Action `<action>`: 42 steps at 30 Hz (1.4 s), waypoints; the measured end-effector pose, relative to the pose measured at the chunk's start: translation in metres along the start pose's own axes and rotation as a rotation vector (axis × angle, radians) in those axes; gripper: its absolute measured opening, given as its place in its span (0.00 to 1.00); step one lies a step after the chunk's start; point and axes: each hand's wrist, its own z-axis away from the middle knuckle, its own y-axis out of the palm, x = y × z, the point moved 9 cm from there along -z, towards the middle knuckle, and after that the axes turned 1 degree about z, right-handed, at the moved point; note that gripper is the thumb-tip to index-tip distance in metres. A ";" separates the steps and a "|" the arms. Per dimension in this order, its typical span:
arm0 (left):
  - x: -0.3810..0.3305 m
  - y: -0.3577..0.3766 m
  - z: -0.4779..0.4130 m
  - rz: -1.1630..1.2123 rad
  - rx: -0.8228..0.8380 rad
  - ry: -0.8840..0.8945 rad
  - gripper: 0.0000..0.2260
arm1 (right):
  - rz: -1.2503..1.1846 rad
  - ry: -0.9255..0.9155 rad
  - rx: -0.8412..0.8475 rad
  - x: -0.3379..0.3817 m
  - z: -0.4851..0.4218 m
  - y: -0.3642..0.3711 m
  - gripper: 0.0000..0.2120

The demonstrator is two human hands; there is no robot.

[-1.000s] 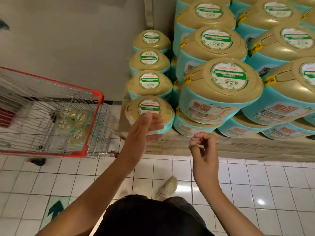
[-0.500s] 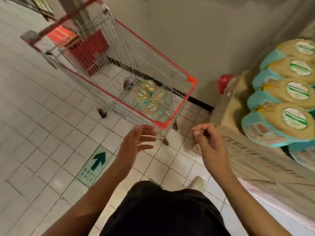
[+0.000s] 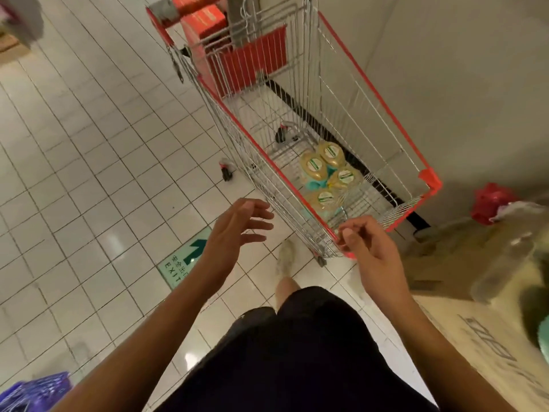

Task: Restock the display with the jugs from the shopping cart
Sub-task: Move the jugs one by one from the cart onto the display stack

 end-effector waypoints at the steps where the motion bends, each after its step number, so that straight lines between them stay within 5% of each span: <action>1: -0.005 -0.002 -0.015 -0.004 -0.005 0.007 0.16 | -0.002 0.001 0.006 0.000 -0.015 0.002 0.04; 15: -0.063 0.030 -0.242 -0.082 0.074 -0.112 0.15 | -0.027 0.111 0.058 0.010 -0.251 0.023 0.05; 27: -0.013 0.136 -0.415 -0.362 0.622 -0.353 0.14 | -0.083 0.337 -0.240 -0.062 -0.362 0.022 0.05; 36: 0.118 0.143 -0.542 -0.745 0.797 -0.596 0.10 | -0.261 0.599 -0.574 -0.190 -0.420 0.024 0.11; 42: 0.257 0.104 -0.643 -0.871 0.629 -0.701 0.09 | -0.199 0.743 -0.570 -0.329 -0.485 0.049 0.12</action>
